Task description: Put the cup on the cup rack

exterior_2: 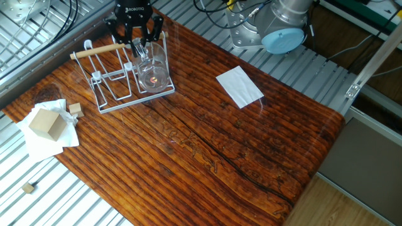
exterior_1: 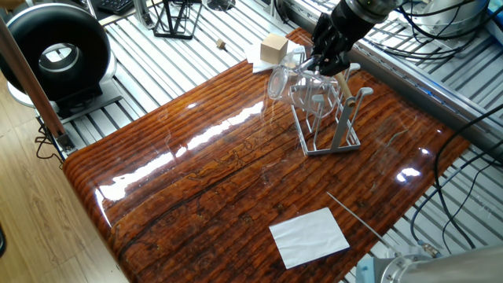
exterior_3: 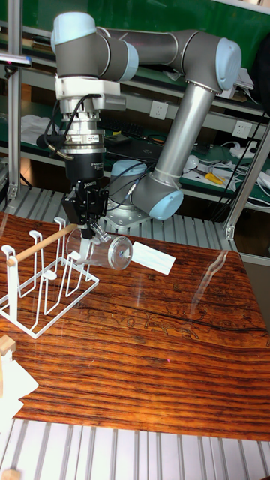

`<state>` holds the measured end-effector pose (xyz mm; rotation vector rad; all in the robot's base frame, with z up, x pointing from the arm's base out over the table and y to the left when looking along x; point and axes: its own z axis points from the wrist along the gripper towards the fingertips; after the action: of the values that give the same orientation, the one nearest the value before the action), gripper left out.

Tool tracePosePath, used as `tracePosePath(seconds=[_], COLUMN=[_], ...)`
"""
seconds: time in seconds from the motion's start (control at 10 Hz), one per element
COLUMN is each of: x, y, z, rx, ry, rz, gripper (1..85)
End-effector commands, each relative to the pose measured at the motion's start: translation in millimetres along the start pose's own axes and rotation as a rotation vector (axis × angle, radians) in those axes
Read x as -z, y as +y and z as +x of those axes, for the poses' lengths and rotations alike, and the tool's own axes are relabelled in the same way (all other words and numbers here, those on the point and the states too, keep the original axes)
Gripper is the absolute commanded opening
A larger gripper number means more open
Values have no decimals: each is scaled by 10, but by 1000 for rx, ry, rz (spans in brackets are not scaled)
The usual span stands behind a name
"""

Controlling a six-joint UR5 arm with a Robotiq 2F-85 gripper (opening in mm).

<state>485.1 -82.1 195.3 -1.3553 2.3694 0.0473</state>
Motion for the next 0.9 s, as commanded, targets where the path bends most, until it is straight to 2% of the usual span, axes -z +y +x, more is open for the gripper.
tracePosePath(seconds=[0.0, 0.3, 0.5, 0.6, 0.8], x=[17, 19, 24, 26, 28], y=[-11, -1, 0, -24, 4], z=[-33, -65, -71, -43, -75], rx=[-4, -17, -30, -40, -50], ry=[-14, -27, -30, -20, -32], rz=[2, -4, -5, 3, -9], gripper=[223, 223, 190, 10, 10])
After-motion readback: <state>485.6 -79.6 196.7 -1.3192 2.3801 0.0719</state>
